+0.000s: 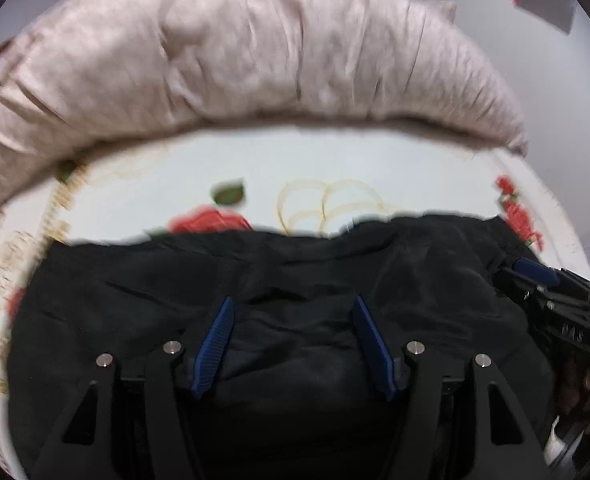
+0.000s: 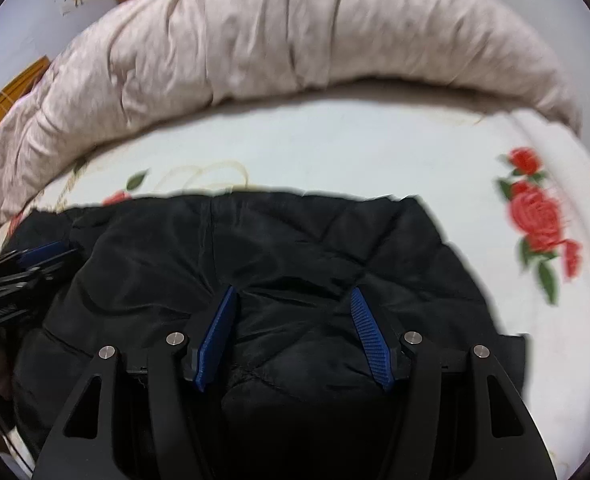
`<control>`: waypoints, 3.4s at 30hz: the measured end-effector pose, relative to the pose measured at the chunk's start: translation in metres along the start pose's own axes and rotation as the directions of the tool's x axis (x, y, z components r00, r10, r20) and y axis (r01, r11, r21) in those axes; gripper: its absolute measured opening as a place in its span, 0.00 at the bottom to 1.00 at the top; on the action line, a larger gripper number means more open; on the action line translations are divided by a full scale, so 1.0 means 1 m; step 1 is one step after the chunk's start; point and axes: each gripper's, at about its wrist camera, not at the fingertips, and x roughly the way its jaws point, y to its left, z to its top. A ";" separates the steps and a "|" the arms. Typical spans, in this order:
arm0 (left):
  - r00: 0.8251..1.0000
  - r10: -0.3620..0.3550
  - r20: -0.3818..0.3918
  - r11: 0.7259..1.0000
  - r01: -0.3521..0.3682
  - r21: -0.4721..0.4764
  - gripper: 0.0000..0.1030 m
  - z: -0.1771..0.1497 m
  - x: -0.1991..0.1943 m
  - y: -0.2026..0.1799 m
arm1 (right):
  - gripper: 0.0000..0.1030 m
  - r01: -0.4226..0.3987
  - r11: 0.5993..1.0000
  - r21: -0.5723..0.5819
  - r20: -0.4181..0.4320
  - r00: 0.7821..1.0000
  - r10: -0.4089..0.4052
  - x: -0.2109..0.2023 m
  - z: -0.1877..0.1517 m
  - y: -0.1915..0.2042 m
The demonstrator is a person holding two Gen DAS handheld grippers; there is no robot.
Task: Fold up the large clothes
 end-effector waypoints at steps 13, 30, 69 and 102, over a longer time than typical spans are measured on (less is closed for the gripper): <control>0.990 0.133 0.036 0.980 -0.126 -0.157 0.66 -0.026 0.017 0.103 | 0.57 0.163 0.985 0.059 -0.038 0.986 -0.161 0.039 -0.030 -0.043; 0.990 0.131 0.056 0.983 -0.122 -0.136 0.68 -0.009 -0.011 0.098 | 0.57 0.154 0.985 0.075 0.045 0.986 -0.158 -0.023 -0.013 -0.034; 0.988 0.095 0.120 0.981 -0.072 -0.181 0.76 -0.066 0.003 0.126 | 0.58 0.186 0.979 0.086 0.047 0.981 -0.191 0.011 -0.062 -0.053; 0.991 0.103 0.090 0.963 -0.077 -0.259 0.76 -0.115 -0.041 0.124 | 0.58 0.205 0.975 0.088 -0.008 0.979 -0.205 -0.039 -0.094 -0.061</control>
